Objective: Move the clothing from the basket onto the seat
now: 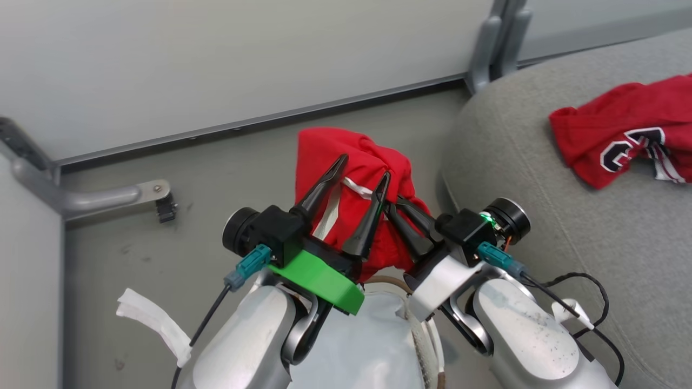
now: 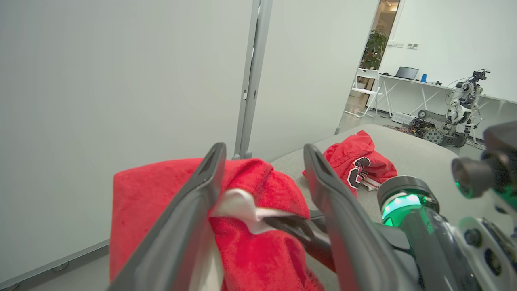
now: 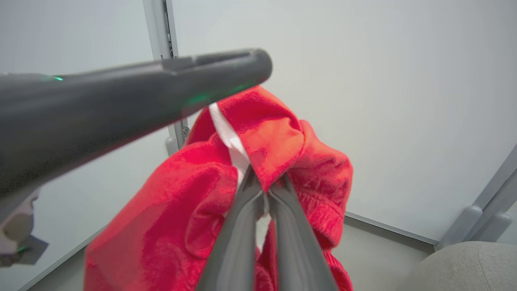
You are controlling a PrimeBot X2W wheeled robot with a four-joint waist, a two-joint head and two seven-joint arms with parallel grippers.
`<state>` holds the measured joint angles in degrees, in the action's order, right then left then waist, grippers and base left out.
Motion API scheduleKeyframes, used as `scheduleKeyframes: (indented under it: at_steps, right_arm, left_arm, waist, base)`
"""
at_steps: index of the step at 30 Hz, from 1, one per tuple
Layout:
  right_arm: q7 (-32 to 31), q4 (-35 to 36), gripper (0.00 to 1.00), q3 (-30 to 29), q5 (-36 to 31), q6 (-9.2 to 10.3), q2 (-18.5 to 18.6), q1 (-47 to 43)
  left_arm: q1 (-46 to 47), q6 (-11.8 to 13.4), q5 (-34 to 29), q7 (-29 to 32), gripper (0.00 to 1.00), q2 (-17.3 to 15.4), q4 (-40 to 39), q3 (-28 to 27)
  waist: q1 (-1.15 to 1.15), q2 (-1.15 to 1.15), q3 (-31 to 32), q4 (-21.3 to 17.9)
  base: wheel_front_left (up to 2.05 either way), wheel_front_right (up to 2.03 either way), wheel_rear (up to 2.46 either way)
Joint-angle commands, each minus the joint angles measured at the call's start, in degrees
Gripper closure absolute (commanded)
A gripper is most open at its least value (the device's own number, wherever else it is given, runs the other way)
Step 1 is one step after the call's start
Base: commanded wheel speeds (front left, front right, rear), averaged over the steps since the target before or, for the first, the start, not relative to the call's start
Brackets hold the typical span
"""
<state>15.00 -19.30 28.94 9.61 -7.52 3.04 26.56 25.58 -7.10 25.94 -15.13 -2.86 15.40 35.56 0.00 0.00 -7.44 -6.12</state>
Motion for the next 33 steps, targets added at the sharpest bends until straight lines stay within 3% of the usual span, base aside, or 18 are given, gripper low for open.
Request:
scheduleKeyframes:
  at_steps: [1,18,28,33]
  right_arm:
    - [0.3,0.5,1.0,-0.1,0.3,0.07,0.2,-0.8]
    - [0.3,3.2,1.0,-2.8,2.0,0.06,0.6,-4.8]
    - [0.3,6.3,1.0,-10.2,0.5,0.06,2.0,-8.0]
    - [0.3,6.9,1.0,-13.6,-0.3,0.06,4.2,-3.9]
  left_arm:
    - [0.3,-0.2,-0.6,0.0,0.0,-0.1,0.3,-0.4]
    - [0.4,-0.5,-2.7,0.0,0.0,-0.2,2.4,-0.3]
    - [3.3,-0.5,-0.8,0.0,0.0,-0.2,3.7,4.3]
    - [4.5,-0.5,-1.4,0.0,0.0,-0.8,4.3,4.4]
  waist:
    - [0.0,0.0,-0.5,-4.4]
    - [0.0,0.0,-1.2,-24.1]
    - [0.0,0.0,-3.7,-25.2]
    - [0.0,0.0,-6.5,-25.3]
  base:
    - [0.0,0.0,0.0]
    - [0.0,0.0,0.0]
    - [0.0,0.0,0.0]
    - [0.0,0.0,0.0]
